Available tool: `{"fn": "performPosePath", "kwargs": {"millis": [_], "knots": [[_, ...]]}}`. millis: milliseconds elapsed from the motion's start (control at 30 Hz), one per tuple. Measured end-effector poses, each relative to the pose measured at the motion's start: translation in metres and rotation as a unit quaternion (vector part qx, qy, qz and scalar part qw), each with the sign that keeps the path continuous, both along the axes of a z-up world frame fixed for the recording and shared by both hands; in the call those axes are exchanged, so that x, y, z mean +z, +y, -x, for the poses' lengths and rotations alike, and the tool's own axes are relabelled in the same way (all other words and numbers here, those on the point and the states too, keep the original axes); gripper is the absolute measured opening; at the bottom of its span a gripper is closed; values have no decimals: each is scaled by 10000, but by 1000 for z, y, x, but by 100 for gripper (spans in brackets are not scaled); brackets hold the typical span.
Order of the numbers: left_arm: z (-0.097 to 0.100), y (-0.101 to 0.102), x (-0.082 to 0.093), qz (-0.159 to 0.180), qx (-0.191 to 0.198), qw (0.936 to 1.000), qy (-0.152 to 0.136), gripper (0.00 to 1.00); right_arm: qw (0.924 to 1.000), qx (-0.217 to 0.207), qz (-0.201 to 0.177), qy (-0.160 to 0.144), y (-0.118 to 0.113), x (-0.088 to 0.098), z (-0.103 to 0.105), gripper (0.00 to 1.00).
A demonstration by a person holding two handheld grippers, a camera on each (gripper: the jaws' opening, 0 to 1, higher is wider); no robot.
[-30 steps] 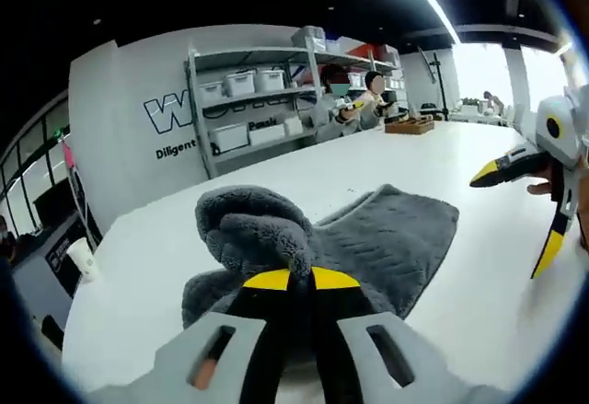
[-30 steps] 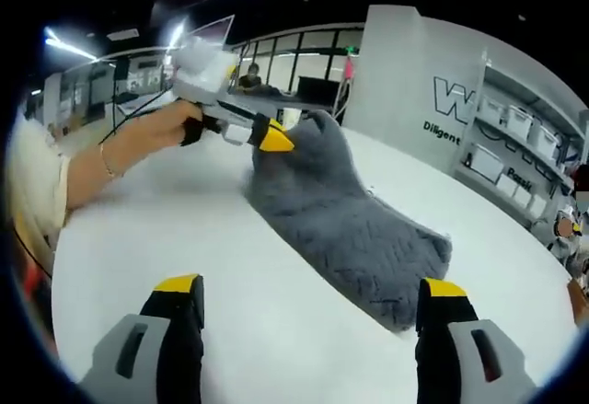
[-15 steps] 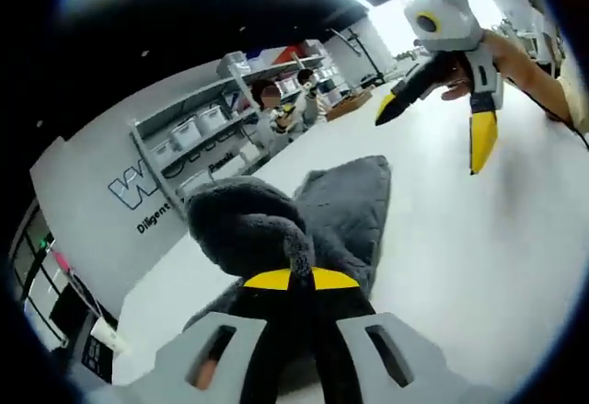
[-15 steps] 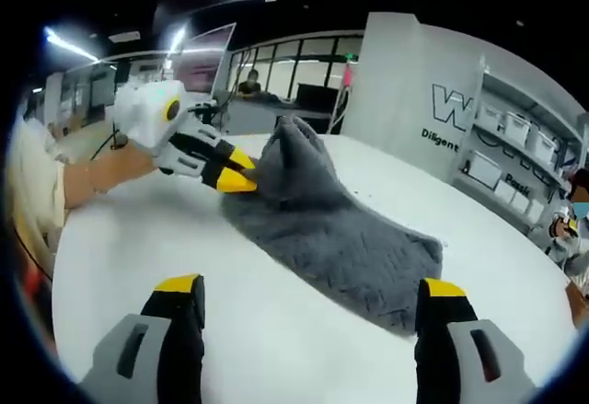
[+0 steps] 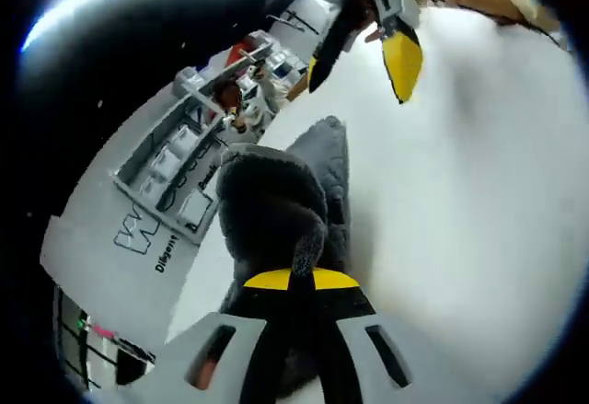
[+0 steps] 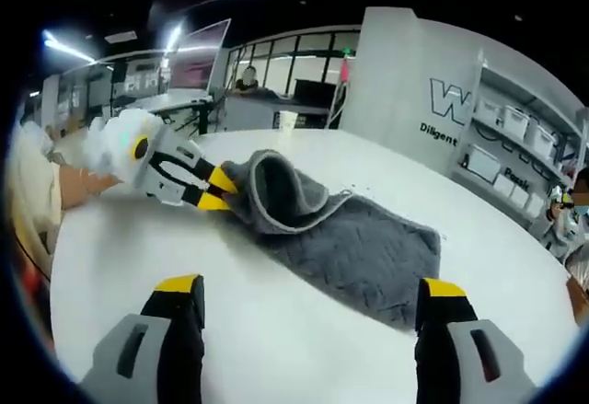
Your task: Open the folded towel by lifting each exposed corner and separating the folded layers until the towel lies flat within the target outline without major curled edges
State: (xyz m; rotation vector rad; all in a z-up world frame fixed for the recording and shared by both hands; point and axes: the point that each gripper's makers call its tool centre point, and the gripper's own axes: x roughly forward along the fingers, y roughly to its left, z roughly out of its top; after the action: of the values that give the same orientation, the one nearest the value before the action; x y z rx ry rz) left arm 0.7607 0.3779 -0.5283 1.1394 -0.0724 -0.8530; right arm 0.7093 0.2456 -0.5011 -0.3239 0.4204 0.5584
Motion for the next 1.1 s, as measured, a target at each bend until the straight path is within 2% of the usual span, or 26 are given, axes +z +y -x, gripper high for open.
{"fn": "performPosePath", "kwargs": {"millis": [67, 167, 300, 433, 467, 533, 567, 600, 633, 733, 800, 867, 967, 1033, 1067, 1100], "knots": [[3, -4, -5, -208, -86, 9996, -156, 5, 10000, -19, -6, -9, -1, 1, -1, 94], [1, -2, -4, -38, -49, 9999, -88, 5, 10000, -18, -11, -19, -1, 1, 0, 94], [-1, 0, -4, 485, -25, 9984, 286, 7, 10000, 2, -7, -14, 0, 1, 0, 95], [-1, -1, -5, 778, -44, 9946, 691, 13, 10000, 33, 22, 15, 1, -1, 2, 95], [-1, -1, -5, 795, -45, 9942, 716, 15, 10000, 38, 26, 22, 1, -1, 2, 95], [6, -4, -9, 1095, -124, 9849, 1333, 23, 10000, 40, 32, 32, 1, -1, 2, 95], [7, -5, -10, 1144, -137, 9831, 1421, 28, 10000, 38, 32, 34, 1, -2, 2, 95], [10, -7, -8, 1425, -178, 9730, 1806, 32, 10000, 32, 33, 39, 0, -2, 2, 95], [12, -7, -7, 1561, -179, 9674, 1988, 36, 10000, 26, 34, 47, 0, -2, 2, 94], [13, -6, 1, 1858, -136, 9563, 2253, 41, 10000, 6, 34, 49, -2, -2, 1, 94], [11, -1, 9, 1908, 61, 9558, 2237, 42, 10000, -7, 23, 40, -2, -1, 1, 94], [15, -1, 23, 2173, 74, 9493, 2272, 47, 10000, -28, 14, 39, -4, -1, 1, 94], [26, -4, 47, 2726, -44, 9276, 2555, 56, 10000, -45, 37, 61, -5, -1, 2, 94], [28, -4, 55, 2941, -48, 9179, 2663, 64, 10000, -8, 35, 45, -3, 1, 4, 95], [28, -2, 62, 3142, -20, 9083, 2762, 68, 10000, 29, 25, 33, -2, 2, 3, 95], [26, 1, 66, 3262, 36, 9019, 2830, 74, 10000, 56, 25, 29, -1, 3, 3, 95]]}}
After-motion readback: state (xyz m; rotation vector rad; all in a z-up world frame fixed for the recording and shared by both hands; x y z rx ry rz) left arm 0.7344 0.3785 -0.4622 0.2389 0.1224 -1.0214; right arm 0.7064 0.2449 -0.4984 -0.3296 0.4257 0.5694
